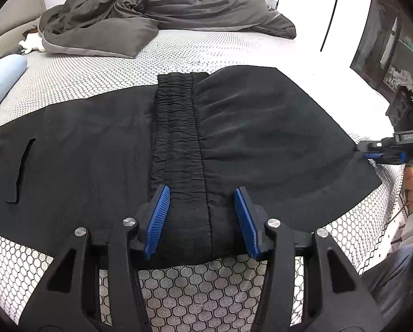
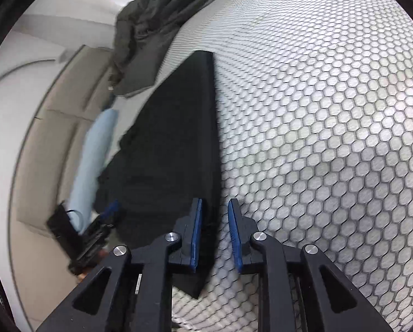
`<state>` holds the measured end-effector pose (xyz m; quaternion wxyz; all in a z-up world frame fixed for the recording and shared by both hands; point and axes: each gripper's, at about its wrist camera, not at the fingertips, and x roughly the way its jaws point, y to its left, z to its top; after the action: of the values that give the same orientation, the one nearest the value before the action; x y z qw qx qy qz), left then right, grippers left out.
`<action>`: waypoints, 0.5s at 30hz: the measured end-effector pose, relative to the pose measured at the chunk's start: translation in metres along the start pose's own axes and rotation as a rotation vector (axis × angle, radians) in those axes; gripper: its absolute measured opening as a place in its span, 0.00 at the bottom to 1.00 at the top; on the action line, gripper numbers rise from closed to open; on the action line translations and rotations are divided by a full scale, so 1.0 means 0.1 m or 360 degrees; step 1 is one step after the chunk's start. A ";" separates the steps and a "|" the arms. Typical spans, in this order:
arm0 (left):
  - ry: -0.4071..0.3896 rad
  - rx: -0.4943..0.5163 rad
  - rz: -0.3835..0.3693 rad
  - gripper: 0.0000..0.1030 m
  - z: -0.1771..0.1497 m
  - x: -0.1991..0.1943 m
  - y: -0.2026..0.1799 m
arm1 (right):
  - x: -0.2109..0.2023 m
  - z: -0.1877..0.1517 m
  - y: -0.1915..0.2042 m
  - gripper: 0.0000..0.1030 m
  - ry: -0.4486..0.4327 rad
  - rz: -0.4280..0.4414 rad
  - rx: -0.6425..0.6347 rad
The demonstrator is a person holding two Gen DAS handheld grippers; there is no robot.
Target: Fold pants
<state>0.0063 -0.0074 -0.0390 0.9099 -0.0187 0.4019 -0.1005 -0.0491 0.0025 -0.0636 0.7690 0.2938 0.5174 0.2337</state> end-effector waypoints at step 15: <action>0.0008 -0.0142 -0.0090 0.49 0.09 -0.07 0.14 | 0.29 -0.14 0.37 0.27 -0.0021 -0.0288 -0.0230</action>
<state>0.0107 0.0074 -0.0298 0.9040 -0.0705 0.4076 -0.1082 -0.0542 0.0518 -0.0613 0.8095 0.1912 0.5186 0.1980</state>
